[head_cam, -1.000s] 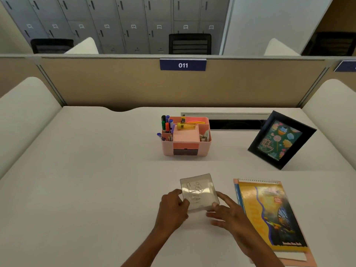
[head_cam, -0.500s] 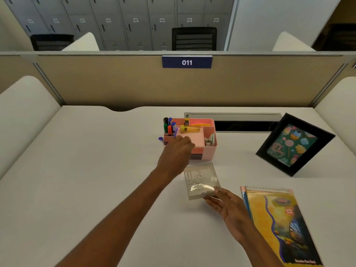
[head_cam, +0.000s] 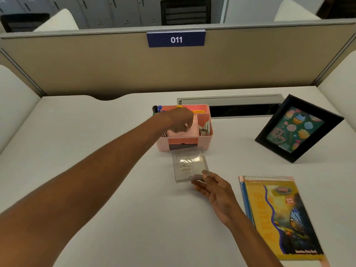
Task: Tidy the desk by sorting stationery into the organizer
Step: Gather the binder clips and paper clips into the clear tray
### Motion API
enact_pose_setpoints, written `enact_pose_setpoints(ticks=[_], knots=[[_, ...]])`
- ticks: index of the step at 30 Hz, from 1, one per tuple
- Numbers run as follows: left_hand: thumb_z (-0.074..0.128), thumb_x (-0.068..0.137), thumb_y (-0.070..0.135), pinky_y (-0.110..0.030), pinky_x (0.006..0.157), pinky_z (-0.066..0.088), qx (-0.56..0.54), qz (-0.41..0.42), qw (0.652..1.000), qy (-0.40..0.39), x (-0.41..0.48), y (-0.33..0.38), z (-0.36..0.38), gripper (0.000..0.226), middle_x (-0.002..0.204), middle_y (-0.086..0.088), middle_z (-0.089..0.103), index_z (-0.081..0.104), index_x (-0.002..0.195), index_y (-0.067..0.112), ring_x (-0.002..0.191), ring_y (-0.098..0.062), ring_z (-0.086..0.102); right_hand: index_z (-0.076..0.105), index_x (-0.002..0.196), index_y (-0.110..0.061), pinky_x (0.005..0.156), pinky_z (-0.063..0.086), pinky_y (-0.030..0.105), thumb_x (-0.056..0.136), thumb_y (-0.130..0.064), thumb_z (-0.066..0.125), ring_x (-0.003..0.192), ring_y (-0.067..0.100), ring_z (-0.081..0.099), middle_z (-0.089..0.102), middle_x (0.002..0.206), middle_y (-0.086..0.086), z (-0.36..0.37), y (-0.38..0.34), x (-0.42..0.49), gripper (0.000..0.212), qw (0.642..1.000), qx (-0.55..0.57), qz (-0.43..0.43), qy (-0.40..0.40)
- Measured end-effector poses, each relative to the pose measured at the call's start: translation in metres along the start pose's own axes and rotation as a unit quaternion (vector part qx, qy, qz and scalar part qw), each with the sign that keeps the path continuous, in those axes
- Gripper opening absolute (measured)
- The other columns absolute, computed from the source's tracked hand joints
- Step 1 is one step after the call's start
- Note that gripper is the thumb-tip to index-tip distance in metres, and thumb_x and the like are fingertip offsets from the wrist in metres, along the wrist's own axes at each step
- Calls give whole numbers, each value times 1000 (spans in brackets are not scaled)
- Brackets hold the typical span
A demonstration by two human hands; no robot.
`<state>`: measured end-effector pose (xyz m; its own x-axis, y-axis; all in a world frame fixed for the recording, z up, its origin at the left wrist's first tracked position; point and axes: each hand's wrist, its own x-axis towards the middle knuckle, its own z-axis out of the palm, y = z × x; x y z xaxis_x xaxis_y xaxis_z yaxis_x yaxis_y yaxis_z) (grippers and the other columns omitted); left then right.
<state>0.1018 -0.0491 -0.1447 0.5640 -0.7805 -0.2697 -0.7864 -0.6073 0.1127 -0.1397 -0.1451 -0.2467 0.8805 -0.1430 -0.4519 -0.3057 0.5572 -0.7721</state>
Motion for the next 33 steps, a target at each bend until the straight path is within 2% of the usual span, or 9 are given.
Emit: enact_pose_setpoints(ticks=[5, 12, 18, 24, 29, 33], knots=[[70, 81, 5, -25, 75, 42, -41, -16, 999, -6, 1, -8, 6, 38, 117, -7, 57, 65, 117, 12, 98, -23, 56, 58, 121, -1, 95, 53, 39, 95, -14, 54, 109, 34, 64, 67, 116, 19, 8, 4, 9, 30, 999, 34, -11, -1], [68, 81, 2, -25, 77, 46, -67, -17, 998, 0, 1, -13, 4, 36, 113, -5, 59, 66, 115, 14, 95, -20, 57, 58, 120, 5, 96, 52, 35, 95, -11, 55, 109, 31, 65, 67, 115, 20, 28, 14, 24, 30, 996, 74, -36, 24], [71, 81, 8, -24, 80, 43, -56, -17, 998, 21, -2, -8, 13, 44, 120, -8, 58, 60, 123, 9, 102, -23, 56, 60, 115, 8, 91, 54, 29, 94, -8, 55, 107, 30, 65, 69, 110, 20, 42, 25, 27, 27, 990, 117, -58, 54], [69, 83, 7, -23, 83, 38, -53, -30, 997, 48, -7, -4, 20, 45, 125, -8, 56, 57, 126, 10, 109, -24, 53, 62, 115, 4, 94, 53, 33, 93, -9, 58, 106, 30, 66, 69, 112, 19, 52, 27, 28, 26, 989, 112, -78, 64], [71, 81, 9, -29, 88, 44, -57, -33, 997, 44, -7, -4, 17, 44, 121, -7, 59, 60, 124, 11, 107, -22, 54, 62, 113, 4, 96, 52, 35, 93, -11, 59, 103, 29, 67, 70, 106, 21, 52, 30, 28, 25, 990, 72, -93, 75], [73, 80, 12, -30, 87, 47, -63, -36, 997, 40, -7, -7, 14, 42, 119, -6, 59, 62, 121, 11, 104, -21, 55, 63, 110, 5, 94, 53, 35, 93, -12, 60, 100, 28, 68, 70, 103, 21, 54, 28, 31, 24, 989, 57, -102, 91]])
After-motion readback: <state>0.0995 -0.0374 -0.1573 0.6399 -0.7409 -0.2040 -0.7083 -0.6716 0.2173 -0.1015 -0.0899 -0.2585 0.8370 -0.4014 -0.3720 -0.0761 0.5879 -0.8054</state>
